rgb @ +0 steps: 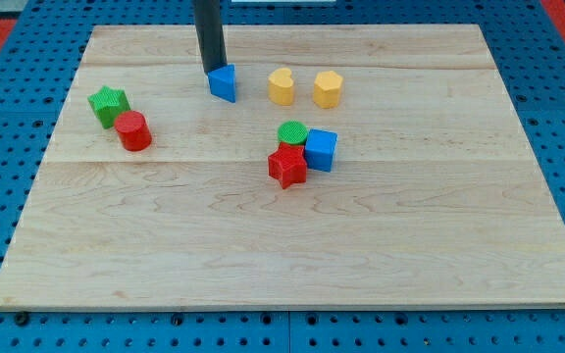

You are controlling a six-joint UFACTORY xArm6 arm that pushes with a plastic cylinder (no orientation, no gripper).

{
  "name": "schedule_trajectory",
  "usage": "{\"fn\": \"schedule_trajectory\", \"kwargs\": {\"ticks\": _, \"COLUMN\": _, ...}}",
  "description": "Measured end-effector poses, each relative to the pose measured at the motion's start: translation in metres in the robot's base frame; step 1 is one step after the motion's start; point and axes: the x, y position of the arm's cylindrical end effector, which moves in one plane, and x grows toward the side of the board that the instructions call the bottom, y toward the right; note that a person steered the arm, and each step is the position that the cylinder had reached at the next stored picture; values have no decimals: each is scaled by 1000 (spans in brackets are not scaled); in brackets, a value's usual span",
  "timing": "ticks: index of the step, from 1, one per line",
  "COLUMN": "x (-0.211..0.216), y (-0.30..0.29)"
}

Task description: Place the blue cube to the right side of the yellow hexagon

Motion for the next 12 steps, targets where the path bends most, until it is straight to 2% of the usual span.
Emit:
{"fn": "schedule_trajectory", "kwargs": {"ticks": 1, "x": 21, "y": -43}}
{"fn": "schedule_trajectory", "kwargs": {"ticks": 2, "x": 95, "y": -61}}
{"fn": "schedule_trajectory", "kwargs": {"ticks": 4, "x": 202, "y": 21}}
{"fn": "schedule_trajectory", "kwargs": {"ticks": 5, "x": 207, "y": 100}}
{"fn": "schedule_trajectory", "kwargs": {"ticks": 6, "x": 177, "y": 121}}
{"fn": "schedule_trajectory", "kwargs": {"ticks": 7, "x": 171, "y": 78}}
{"fn": "schedule_trajectory", "kwargs": {"ticks": 8, "x": 161, "y": 127}}
{"fn": "schedule_trajectory", "kwargs": {"ticks": 9, "x": 128, "y": 184}}
{"fn": "schedule_trajectory", "kwargs": {"ticks": 10, "x": 98, "y": 199}}
{"fn": "schedule_trajectory", "kwargs": {"ticks": 11, "x": 129, "y": 212}}
{"fn": "schedule_trajectory", "kwargs": {"ticks": 12, "x": 123, "y": 162}}
